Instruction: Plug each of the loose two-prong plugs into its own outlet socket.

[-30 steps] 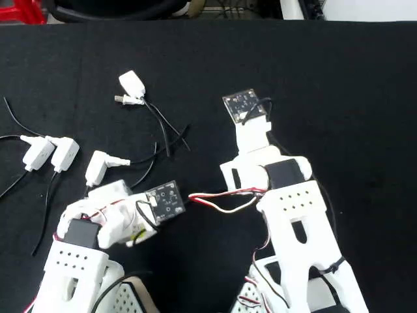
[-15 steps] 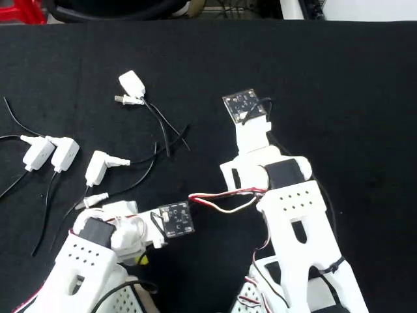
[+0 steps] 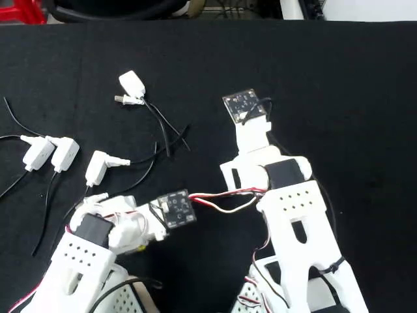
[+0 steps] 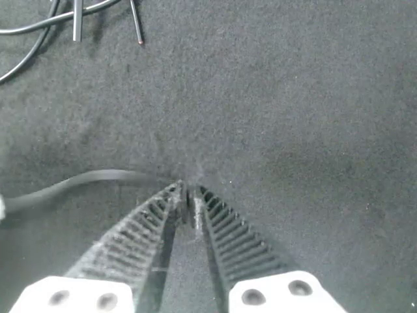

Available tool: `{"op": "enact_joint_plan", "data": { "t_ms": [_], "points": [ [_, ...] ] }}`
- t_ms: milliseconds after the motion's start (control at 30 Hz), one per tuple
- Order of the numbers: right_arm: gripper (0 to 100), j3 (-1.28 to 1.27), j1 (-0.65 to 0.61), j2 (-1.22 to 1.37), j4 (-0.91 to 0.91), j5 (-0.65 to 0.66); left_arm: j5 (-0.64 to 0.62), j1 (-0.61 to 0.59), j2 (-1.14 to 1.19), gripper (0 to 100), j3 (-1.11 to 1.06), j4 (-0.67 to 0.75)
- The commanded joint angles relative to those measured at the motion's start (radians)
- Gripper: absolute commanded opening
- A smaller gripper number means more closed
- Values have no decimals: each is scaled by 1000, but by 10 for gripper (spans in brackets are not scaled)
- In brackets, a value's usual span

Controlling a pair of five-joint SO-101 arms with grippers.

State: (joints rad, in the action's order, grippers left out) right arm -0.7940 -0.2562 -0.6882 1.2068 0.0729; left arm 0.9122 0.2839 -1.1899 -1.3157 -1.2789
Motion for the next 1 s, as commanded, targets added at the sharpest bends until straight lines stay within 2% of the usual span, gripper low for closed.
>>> {"op": "enact_joint_plan", "data": {
  "t_ms": [0, 100, 267, 467, 567, 767, 967],
  "points": [
    [13, 22, 14, 4, -8, 9, -11, 31, -9, 143, -31, 34],
    [13, 22, 14, 4, -8, 9, -8, 31, -11, 216, -39, 25],
    [13, 22, 14, 4, -8, 9, -14, 19, -11, 195, -8, 32],
    [13, 22, 14, 4, -8, 9, 5, -124, -2, 191, 134, 35],
    [13, 22, 14, 4, -8, 9, 94, -188, 6, 190, 160, 60],
    [13, 22, 14, 4, -8, 9, 121, -205, 209, 189, 76, 226],
    [13, 22, 14, 4, -8, 9, 334, -206, 433, 188, 76, 190]
  ]
}}
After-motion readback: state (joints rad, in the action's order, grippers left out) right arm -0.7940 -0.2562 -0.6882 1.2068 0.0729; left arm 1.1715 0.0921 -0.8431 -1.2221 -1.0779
